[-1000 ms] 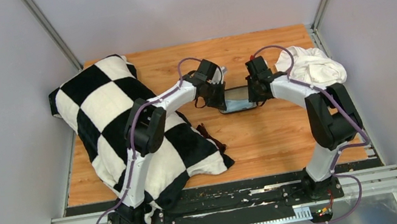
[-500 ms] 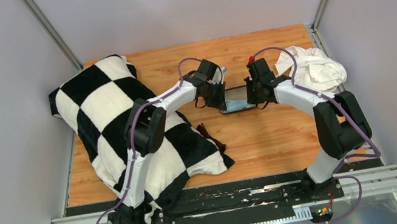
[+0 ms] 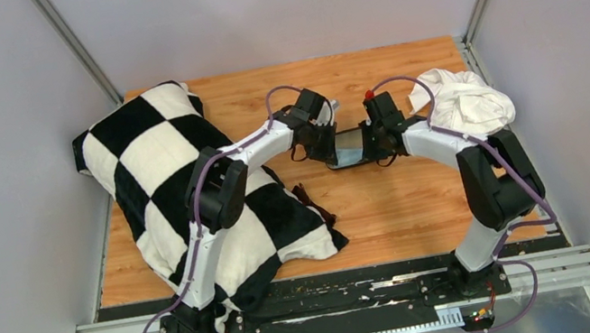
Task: Organize the sunglasses
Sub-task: Place the glasses cleaning cloth in the sunglasses case, then pick up the sunglasses from the center of the board, then adjust the sunglasses case at the center of the board.
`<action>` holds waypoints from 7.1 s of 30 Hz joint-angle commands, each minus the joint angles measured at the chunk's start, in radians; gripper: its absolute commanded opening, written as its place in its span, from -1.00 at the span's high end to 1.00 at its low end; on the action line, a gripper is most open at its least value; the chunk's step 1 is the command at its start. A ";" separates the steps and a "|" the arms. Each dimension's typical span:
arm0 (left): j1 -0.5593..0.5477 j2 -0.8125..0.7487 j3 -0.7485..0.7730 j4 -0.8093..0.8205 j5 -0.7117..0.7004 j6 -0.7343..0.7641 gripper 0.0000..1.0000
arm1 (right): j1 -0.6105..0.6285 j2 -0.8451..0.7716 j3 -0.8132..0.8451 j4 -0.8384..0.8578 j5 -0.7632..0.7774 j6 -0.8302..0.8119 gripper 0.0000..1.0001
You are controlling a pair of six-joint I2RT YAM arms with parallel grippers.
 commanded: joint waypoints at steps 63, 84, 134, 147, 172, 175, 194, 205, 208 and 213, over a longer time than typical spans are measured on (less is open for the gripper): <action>-0.031 -0.307 -0.143 -0.099 -0.112 0.050 0.44 | 0.011 -0.094 0.023 -0.119 0.135 0.012 0.61; -0.007 -0.745 -0.683 -0.012 -0.227 -0.065 0.17 | 0.273 -0.239 -0.059 -0.065 -0.108 0.040 0.00; 0.000 -0.615 -0.414 -0.061 -0.158 0.013 0.14 | 0.224 -0.185 -0.201 -0.183 0.133 0.044 0.20; 0.059 -0.179 0.051 -0.115 -0.058 0.065 0.13 | 0.077 -0.385 -0.309 -0.234 0.066 0.054 0.21; 0.083 0.068 0.165 -0.104 0.014 -0.008 0.10 | -0.194 -0.455 -0.399 -0.215 -0.094 0.046 0.23; 0.062 0.025 0.097 -0.078 0.013 -0.011 0.10 | -0.210 -0.450 -0.394 -0.216 -0.101 0.042 0.24; -0.048 -0.206 -0.127 -0.023 0.000 -0.023 0.10 | -0.267 -0.424 -0.349 -0.214 -0.139 0.024 0.27; -0.043 -0.244 -0.095 -0.058 -0.013 -0.008 0.09 | -0.267 -0.421 -0.274 -0.246 -0.160 -0.020 0.30; -0.027 -0.257 -0.093 -0.057 -0.007 -0.020 0.09 | -0.267 -0.418 -0.231 -0.260 -0.172 -0.031 0.31; 0.006 -0.295 -0.115 -0.046 -0.010 -0.031 0.09 | -0.255 -0.395 -0.148 -0.269 -0.189 -0.032 0.31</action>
